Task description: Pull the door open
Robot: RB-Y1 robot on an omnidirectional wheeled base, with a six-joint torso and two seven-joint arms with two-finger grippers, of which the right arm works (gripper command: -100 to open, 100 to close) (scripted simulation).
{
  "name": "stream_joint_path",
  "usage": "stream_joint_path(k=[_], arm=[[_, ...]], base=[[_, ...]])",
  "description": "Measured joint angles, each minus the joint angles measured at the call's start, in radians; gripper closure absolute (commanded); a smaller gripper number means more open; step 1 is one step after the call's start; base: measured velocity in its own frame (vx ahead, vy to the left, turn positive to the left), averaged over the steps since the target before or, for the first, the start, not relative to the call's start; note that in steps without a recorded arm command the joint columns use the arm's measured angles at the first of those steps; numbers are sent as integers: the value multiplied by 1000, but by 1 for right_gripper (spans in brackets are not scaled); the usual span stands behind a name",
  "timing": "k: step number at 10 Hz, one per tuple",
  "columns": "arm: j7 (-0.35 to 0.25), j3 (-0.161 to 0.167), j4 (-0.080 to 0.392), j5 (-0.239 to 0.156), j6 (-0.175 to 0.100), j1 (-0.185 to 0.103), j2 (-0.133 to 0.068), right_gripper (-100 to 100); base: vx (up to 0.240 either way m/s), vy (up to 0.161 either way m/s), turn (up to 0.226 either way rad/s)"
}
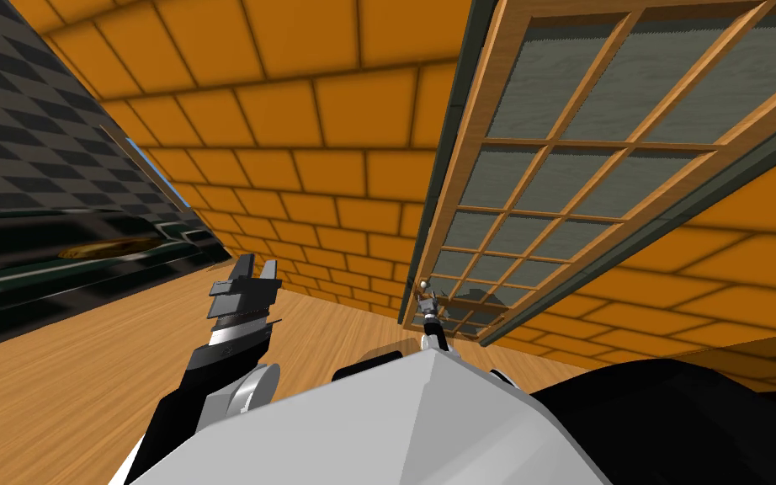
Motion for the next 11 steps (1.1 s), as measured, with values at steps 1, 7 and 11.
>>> stream_joint_path(k=[1, 7, 11], arm=[[-23, 2, -2, -7, -2, -1, 2, -100], [-174, 17, 5, -68, -12, -20, 15, -100], [-272, 27, 9, -103, -20, -32, 23, -100]], base=[[-57, -27, 67], [-64, -24, 77], [-53, -16, 42]])
